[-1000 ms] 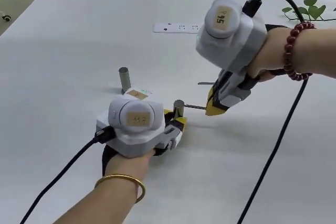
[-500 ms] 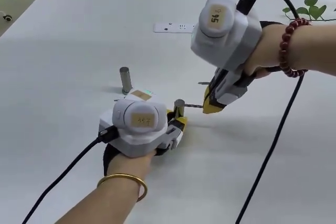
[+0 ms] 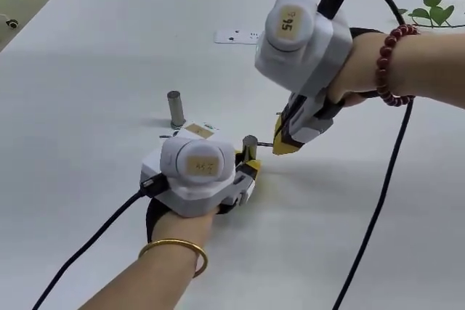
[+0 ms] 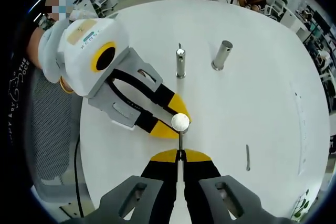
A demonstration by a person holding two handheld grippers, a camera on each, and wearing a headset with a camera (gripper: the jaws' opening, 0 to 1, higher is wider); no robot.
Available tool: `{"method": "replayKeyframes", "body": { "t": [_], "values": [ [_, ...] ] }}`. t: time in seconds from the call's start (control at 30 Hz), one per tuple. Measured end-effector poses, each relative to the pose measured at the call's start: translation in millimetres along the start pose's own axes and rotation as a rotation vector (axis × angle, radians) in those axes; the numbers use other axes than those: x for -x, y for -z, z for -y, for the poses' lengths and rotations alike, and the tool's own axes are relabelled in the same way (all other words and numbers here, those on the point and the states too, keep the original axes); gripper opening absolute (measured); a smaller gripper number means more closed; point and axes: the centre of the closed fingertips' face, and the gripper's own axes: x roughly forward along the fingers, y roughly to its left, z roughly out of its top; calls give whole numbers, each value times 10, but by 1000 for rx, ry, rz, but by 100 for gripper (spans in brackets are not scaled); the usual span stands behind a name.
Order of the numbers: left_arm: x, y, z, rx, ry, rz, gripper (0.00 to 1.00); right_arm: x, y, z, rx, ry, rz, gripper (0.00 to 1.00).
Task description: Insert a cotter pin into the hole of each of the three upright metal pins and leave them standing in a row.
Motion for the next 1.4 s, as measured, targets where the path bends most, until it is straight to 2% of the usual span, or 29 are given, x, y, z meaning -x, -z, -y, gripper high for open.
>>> {"method": "replayKeyframes", "body": {
  "t": [0.57,0.8,0.87,0.97,1.13,1.4],
  "values": [
    [-5,-6,-6,13,-10,4,10,-45,-138,30,-35,4,50,0],
    [-5,-5,-3,17,-14,4,10,-38,-178,33,-55,19,106,1],
    [-5,-5,-1,16,-13,3,10,-19,-172,27,-62,23,115,6],
    [-5,-5,1,17,-13,3,10,26,-135,36,-75,37,121,7],
    [-4,-4,0,18,-13,3,10,61,-98,56,-104,36,140,6],
    [0,2,1,21,-15,4,10,24,-105,38,-102,32,149,0]
  ]
}}
